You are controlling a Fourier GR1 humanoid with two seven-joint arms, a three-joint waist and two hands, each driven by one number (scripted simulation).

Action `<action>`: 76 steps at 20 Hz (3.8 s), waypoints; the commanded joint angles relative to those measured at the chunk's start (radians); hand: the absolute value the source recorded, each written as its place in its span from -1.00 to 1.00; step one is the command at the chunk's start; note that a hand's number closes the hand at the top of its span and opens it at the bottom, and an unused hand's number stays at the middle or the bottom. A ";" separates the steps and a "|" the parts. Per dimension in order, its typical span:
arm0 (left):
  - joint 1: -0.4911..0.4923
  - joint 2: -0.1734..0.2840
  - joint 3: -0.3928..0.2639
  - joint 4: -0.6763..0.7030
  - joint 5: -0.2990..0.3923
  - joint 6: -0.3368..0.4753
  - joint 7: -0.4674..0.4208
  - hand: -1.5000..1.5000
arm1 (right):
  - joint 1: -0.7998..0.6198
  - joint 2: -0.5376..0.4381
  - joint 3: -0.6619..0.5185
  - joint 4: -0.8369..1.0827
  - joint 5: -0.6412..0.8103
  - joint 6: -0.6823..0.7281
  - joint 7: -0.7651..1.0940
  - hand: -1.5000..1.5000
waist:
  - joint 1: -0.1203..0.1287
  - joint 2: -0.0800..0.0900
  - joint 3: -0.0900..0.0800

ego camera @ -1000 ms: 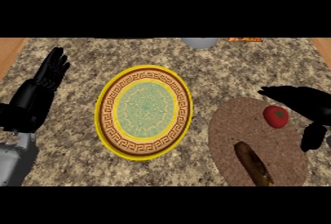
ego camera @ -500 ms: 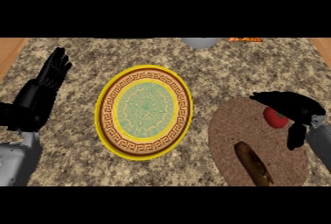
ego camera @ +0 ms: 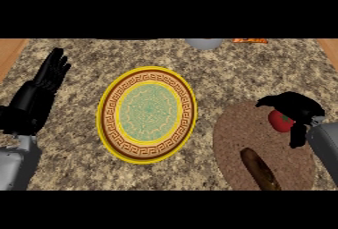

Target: Pick the tomato from the placemat and place it in the plate

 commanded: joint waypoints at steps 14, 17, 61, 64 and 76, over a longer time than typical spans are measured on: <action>0.105 0.039 0.100 0.010 -0.010 0.050 0.021 0.00 | 0.426 0.190 -0.311 -0.262 0.002 -0.385 0.722 1.00 | -0.206 -0.066 -0.013; 0.115 0.045 0.100 -0.008 -0.010 0.044 0.021 0.00 | 0.500 0.254 -0.274 -0.417 0.041 -0.440 0.792 1.00 | -0.187 -0.063 -0.012; -0.097 -0.051 -0.034 0.013 -0.038 -0.027 0.041 0.00 | -0.336 0.571 0.312 -0.299 0.023 -0.670 1.638 1.00 | 0.066 0.016 0.000; -0.056 -0.059 -0.030 0.024 -0.027 -0.037 0.017 0.00 | -0.308 0.571 0.295 -0.228 -0.014 -0.784 1.613 1.00 | 0.075 0.019 0.001; -0.088 -0.068 -0.036 0.031 -0.045 -0.035 0.015 0.00 | -0.415 0.571 0.278 0.007 -0.207 -1.180 1.409 -1.00 | 0.101 0.021 0.002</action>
